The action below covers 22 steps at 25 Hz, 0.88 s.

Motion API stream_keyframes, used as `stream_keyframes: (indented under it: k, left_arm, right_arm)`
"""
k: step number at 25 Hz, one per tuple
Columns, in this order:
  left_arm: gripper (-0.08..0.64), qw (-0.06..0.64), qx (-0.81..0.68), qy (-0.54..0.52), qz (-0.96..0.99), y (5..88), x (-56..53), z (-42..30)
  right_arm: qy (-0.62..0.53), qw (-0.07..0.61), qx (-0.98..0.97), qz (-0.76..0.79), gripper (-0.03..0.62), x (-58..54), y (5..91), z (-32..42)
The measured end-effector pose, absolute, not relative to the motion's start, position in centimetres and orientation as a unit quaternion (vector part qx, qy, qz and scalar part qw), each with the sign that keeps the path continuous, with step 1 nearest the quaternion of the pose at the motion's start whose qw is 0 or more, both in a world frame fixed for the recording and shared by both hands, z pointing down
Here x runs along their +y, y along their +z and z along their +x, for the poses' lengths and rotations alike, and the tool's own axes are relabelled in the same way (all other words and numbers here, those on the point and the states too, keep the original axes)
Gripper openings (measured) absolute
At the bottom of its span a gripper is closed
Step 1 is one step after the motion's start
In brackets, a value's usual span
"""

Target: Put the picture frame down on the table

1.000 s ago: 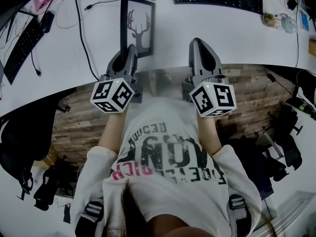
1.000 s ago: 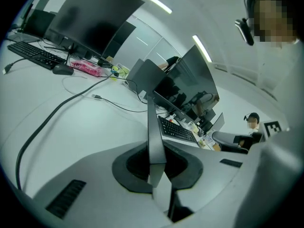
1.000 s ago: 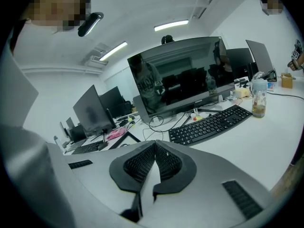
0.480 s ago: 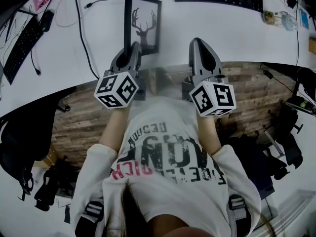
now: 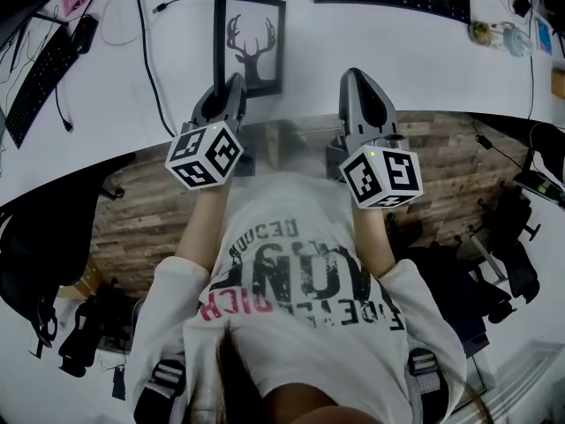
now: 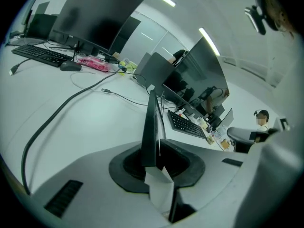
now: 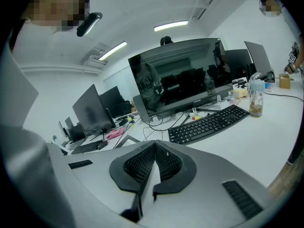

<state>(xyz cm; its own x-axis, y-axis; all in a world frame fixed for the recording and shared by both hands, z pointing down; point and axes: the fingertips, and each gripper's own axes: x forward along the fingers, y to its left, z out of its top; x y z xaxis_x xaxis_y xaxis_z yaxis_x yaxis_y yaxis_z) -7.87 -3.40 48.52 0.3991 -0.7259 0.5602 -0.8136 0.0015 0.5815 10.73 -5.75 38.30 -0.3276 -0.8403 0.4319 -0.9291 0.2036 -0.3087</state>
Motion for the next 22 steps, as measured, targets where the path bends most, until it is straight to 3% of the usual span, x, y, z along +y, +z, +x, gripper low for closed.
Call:
stream_keyframes:
  k: [22]
  left_arm:
    - [0.13,0.412,-0.57,0.095,0.705,50.1,-3.5,-9.0]
  right_arm:
    - [0.266,0.089,-0.772,0.571,0.001,-5.7,38.6,11.1]
